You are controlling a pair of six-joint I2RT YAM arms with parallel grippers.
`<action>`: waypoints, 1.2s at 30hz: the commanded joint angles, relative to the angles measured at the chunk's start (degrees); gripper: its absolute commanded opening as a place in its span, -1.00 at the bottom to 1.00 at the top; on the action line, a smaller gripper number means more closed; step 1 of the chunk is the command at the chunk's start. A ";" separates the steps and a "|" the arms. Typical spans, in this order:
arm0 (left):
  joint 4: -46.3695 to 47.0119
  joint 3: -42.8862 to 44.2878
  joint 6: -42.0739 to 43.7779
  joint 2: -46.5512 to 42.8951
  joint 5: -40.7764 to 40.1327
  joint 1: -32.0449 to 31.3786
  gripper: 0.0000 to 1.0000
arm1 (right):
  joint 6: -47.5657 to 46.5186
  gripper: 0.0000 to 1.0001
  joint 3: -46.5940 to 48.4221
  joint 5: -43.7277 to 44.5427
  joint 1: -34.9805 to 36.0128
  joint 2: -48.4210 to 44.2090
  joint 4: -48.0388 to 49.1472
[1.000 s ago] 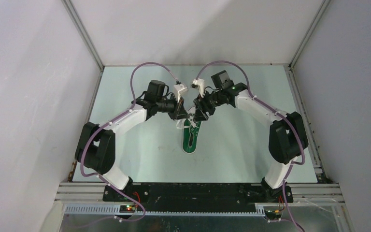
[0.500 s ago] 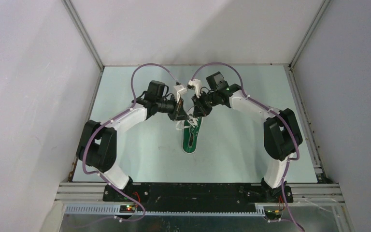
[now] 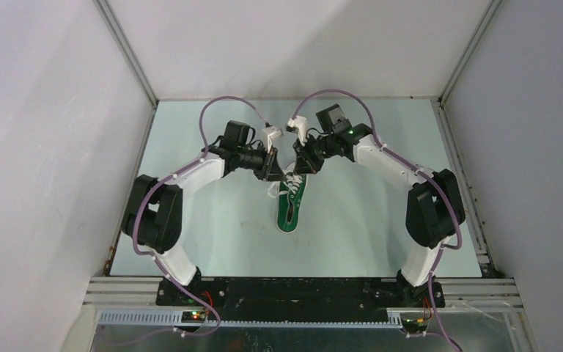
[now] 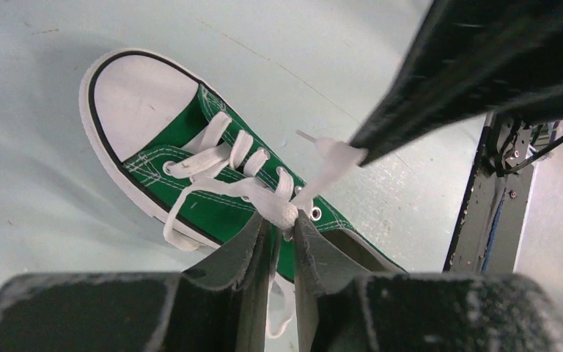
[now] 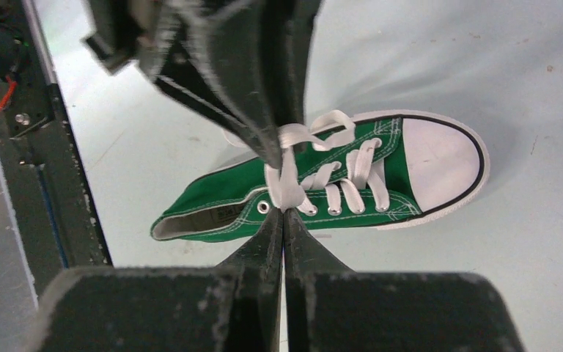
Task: Tie the shoes
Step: Cross the shoelace with the shoelace.
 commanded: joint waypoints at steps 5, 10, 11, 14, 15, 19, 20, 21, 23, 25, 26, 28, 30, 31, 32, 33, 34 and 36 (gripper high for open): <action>-1.57 3.82 0.08 2.15 4.48 0.67 -0.76 | 0.69 -1.00 1.66 -10.41 -1.85 -5.46 -0.86; -3.18 3.89 0.34 3.04 5.52 0.71 -0.95 | -0.30 -1.00 0.26 -17.95 -0.95 -4.03 -0.46; -3.66 3.89 1.01 3.27 5.92 0.71 -0.95 | -0.89 -1.00 0.04 -18.69 -0.60 -3.73 -0.28; -5.94 3.89 1.68 4.49 6.62 0.89 -0.96 | -3.77 -1.00 -0.33 -21.32 0.33 -2.00 -0.67; -6.27 3.91 1.56 4.70 6.97 1.06 -0.96 | -5.28 -1.00 -0.39 -22.15 0.77 -1.80 -0.87; -6.75 3.93 1.51 5.28 7.85 1.23 -0.98 | -10.04 -1.00 -1.88 -23.09 1.99 -1.68 -0.58; -6.80 4.12 1.53 5.49 8.11 1.23 -0.98 | -10.69 -1.00 -2.34 -23.07 2.20 -1.57 -0.44; -6.83 4.26 1.22 5.60 8.15 1.24 -0.98 | -11.89 -1.00 -2.44 -23.02 2.32 -1.21 -0.40; -6.74 4.65 0.26 6.04 8.31 1.30 -0.99 | -12.83 -1.00 -2.65 -22.67 2.54 -0.69 0.12; -6.87 5.17 -0.85 6.41 9.39 1.32 -0.98 | -13.71 -1.00 -3.03 -21.92 2.87 -0.45 1.57; -6.87 5.55 -1.27 6.50 10.09 1.32 -0.98 | -13.83 -1.00 -3.01 -21.73 3.16 -0.32 2.82; -7.10 5.97 -2.68 6.73 10.86 1.28 -0.98 | -14.07 -1.00 -2.70 -21.01 3.61 0.03 4.45; -6.56 5.88 -3.76 6.64 11.33 1.32 -0.98 | -15.30 -1.00 -2.15 -20.65 4.18 0.19 4.97; -5.91 5.81 -4.18 6.53 11.52 1.39 -0.98 | -15.96 -1.00 -1.72 -20.57 4.57 0.46 4.44; -5.43 5.60 -4.76 6.52 11.61 1.40 -0.98 | -17.38 -1.00 -1.48 -20.55 4.73 0.72 3.93; -4.27 5.49 -5.86 6.44 11.84 1.47 -0.99 | -18.01 -1.00 -0.96 -20.52 5.06 0.84 2.82; -3.68 5.19 -7.77 6.38 11.95 1.49 -0.99 | -19.58 -1.00 -0.79 -20.41 5.20 0.99 2.11; -1.87 4.80 -9.94 6.12 12.42 1.48 -0.99 | -22.54 -1.00 -0.56 -19.78 5.73 1.02 0.10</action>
